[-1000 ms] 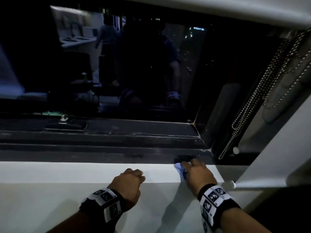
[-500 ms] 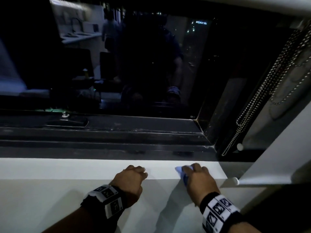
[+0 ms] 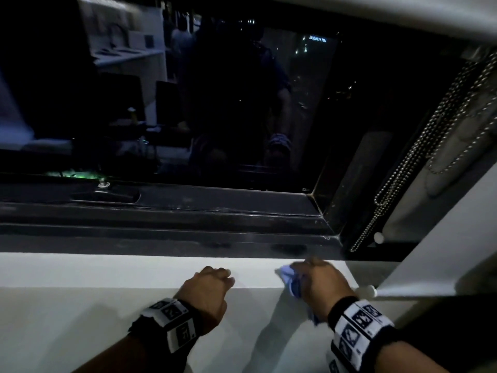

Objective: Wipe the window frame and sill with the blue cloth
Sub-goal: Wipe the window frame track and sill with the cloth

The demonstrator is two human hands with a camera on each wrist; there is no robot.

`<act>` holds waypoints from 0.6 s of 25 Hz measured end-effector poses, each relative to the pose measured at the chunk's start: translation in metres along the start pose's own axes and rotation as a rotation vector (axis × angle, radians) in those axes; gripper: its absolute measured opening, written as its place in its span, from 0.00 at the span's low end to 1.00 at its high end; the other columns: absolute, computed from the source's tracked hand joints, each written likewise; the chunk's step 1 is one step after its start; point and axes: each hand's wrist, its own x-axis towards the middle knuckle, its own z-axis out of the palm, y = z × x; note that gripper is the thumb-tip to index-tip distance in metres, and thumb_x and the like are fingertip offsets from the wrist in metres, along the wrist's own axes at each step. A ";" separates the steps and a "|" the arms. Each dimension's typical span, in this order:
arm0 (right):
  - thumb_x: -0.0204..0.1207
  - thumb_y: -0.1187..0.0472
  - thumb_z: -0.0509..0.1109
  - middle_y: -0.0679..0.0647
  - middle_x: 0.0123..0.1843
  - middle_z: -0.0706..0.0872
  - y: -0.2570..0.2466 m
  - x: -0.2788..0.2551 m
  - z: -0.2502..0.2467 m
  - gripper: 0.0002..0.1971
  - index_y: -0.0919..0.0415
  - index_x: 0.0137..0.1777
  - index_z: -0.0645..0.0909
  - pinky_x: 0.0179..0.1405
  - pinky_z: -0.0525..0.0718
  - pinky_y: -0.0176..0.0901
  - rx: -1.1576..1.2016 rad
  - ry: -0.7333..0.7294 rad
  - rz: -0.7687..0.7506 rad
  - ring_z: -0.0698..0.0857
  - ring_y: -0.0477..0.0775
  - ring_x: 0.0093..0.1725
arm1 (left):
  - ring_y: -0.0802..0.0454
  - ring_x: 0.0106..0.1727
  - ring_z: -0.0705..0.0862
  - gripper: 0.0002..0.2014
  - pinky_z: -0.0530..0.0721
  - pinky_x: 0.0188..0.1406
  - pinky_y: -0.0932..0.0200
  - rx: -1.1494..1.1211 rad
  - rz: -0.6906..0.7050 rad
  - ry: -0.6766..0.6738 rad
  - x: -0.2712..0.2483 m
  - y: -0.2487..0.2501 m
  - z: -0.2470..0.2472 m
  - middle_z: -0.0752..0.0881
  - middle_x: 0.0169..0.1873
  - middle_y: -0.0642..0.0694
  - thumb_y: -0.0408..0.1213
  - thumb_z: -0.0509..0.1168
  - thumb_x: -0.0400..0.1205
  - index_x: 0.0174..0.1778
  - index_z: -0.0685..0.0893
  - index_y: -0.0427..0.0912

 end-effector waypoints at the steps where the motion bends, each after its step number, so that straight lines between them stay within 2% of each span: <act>1: 0.78 0.58 0.61 0.55 0.61 0.82 0.002 0.011 -0.004 0.16 0.46 0.63 0.81 0.51 0.77 0.42 0.016 0.049 0.067 0.82 0.58 0.58 | 0.50 0.78 0.59 0.27 0.63 0.77 0.50 0.003 0.004 -0.001 0.000 0.001 -0.001 0.60 0.80 0.53 0.37 0.55 0.79 0.77 0.64 0.50; 3: 0.75 0.53 0.61 0.53 0.61 0.84 0.000 0.017 -0.001 0.16 0.43 0.61 0.80 0.51 0.79 0.41 0.056 0.089 0.133 0.83 0.58 0.57 | 0.50 0.78 0.59 0.27 0.63 0.77 0.50 0.009 0.014 -0.004 0.001 0.001 -0.001 0.60 0.80 0.52 0.38 0.55 0.79 0.77 0.64 0.49; 5: 0.76 0.55 0.60 0.51 0.65 0.81 -0.008 0.005 0.012 0.19 0.38 0.66 0.77 0.60 0.78 0.43 0.025 0.017 0.083 0.79 0.59 0.62 | 0.50 0.78 0.60 0.27 0.64 0.76 0.53 -0.004 0.021 0.002 0.003 0.000 -0.002 0.62 0.79 0.52 0.40 0.56 0.79 0.76 0.64 0.49; 6: 0.77 0.55 0.60 0.51 0.65 0.80 -0.010 -0.006 0.014 0.19 0.38 0.67 0.76 0.62 0.76 0.44 -0.006 -0.030 0.013 0.77 0.59 0.63 | 0.51 0.78 0.60 0.27 0.63 0.76 0.56 -0.025 0.017 0.008 0.003 -0.002 -0.002 0.62 0.79 0.51 0.41 0.56 0.79 0.77 0.64 0.49; 8: 0.74 0.48 0.62 0.52 0.57 0.84 -0.010 -0.016 -0.001 0.15 0.40 0.59 0.82 0.56 0.78 0.40 0.035 -0.102 -0.097 0.82 0.57 0.58 | 0.51 0.78 0.59 0.28 0.59 0.77 0.58 -0.043 0.006 0.029 -0.001 -0.012 -0.006 0.62 0.79 0.49 0.44 0.57 0.80 0.78 0.63 0.48; 10: 0.73 0.44 0.63 0.50 0.53 0.85 0.001 -0.002 -0.020 0.15 0.37 0.58 0.82 0.51 0.79 0.37 0.071 -0.074 -0.032 0.85 0.54 0.54 | 0.49 0.78 0.60 0.27 0.60 0.77 0.57 0.013 -0.032 0.089 -0.008 -0.028 -0.012 0.62 0.79 0.48 0.46 0.57 0.79 0.77 0.65 0.48; 12: 0.79 0.52 0.60 0.53 0.61 0.82 0.008 0.009 -0.016 0.16 0.40 0.64 0.79 0.56 0.80 0.41 0.016 0.030 0.114 0.82 0.57 0.59 | 0.47 0.76 0.63 0.26 0.65 0.74 0.54 0.065 -0.113 0.118 -0.015 -0.042 -0.016 0.63 0.78 0.47 0.48 0.57 0.79 0.74 0.66 0.48; 13: 0.81 0.56 0.58 0.55 0.65 0.79 0.003 0.006 -0.007 0.17 0.42 0.67 0.76 0.59 0.78 0.44 -0.045 0.030 0.157 0.79 0.59 0.62 | 0.46 0.75 0.64 0.25 0.69 0.72 0.52 0.080 -0.167 0.114 -0.018 -0.048 -0.017 0.64 0.77 0.47 0.48 0.57 0.79 0.72 0.68 0.47; 15: 0.82 0.57 0.56 0.55 0.66 0.76 -0.011 -0.012 0.012 0.18 0.41 0.69 0.73 0.61 0.75 0.45 -0.068 0.010 0.135 0.75 0.59 0.63 | 0.44 0.71 0.67 0.21 0.73 0.65 0.51 0.099 -0.281 0.097 -0.025 -0.058 -0.019 0.68 0.73 0.46 0.49 0.57 0.78 0.65 0.71 0.46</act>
